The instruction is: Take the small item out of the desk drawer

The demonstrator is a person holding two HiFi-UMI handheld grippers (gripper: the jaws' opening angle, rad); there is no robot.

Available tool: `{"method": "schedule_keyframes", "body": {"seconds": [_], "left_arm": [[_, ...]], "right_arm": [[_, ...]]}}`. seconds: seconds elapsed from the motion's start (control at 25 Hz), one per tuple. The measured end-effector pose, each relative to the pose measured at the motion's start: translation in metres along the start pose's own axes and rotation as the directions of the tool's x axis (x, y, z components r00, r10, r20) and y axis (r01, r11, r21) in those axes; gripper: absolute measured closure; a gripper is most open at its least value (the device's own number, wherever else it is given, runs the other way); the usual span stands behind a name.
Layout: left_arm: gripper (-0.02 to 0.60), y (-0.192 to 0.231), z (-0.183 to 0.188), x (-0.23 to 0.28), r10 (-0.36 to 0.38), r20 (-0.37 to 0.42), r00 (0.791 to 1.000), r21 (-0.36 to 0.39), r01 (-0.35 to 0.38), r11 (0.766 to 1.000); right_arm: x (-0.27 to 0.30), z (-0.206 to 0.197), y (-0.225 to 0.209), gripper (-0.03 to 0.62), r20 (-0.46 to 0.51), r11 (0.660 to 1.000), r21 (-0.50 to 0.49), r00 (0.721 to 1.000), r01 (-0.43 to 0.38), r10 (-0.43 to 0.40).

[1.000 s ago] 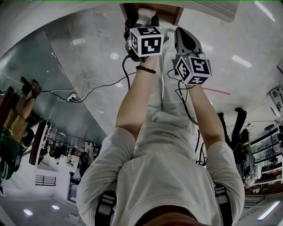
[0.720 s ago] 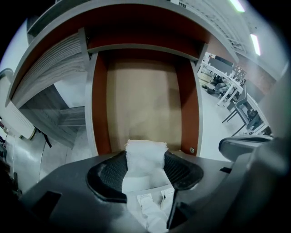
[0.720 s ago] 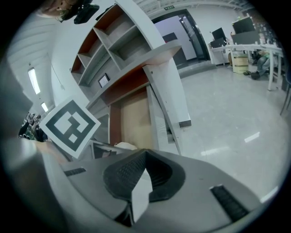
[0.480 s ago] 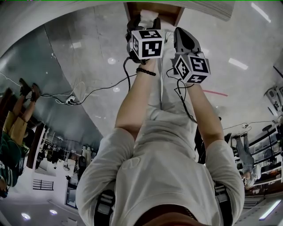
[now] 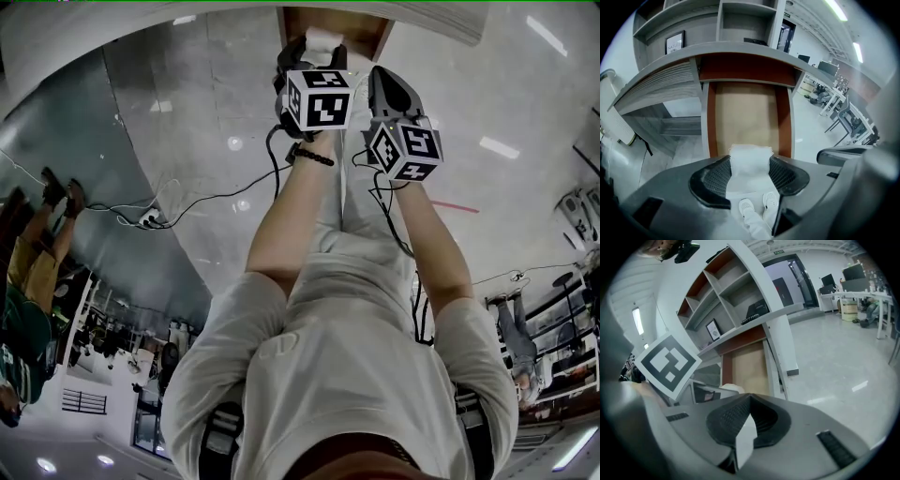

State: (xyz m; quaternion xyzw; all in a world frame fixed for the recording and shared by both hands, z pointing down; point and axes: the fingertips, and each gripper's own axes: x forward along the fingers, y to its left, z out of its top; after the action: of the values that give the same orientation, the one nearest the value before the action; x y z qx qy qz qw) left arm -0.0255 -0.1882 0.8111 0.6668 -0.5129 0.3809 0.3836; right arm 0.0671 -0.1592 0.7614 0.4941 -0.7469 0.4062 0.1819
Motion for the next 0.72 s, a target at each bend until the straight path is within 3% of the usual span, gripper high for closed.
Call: {"method": "schedule_keyframes", "body": {"seconds": [0.72], "left_arm": [[0.328,-0.001,0.029,-0.063,-0.025,0.063,0.998,0.007,0.024,1.000]], "right_arm": [[-0.042,0.043,0.020,0.595,0.066,0.999,-0.024,0.997,0.033,-0.032]]}}
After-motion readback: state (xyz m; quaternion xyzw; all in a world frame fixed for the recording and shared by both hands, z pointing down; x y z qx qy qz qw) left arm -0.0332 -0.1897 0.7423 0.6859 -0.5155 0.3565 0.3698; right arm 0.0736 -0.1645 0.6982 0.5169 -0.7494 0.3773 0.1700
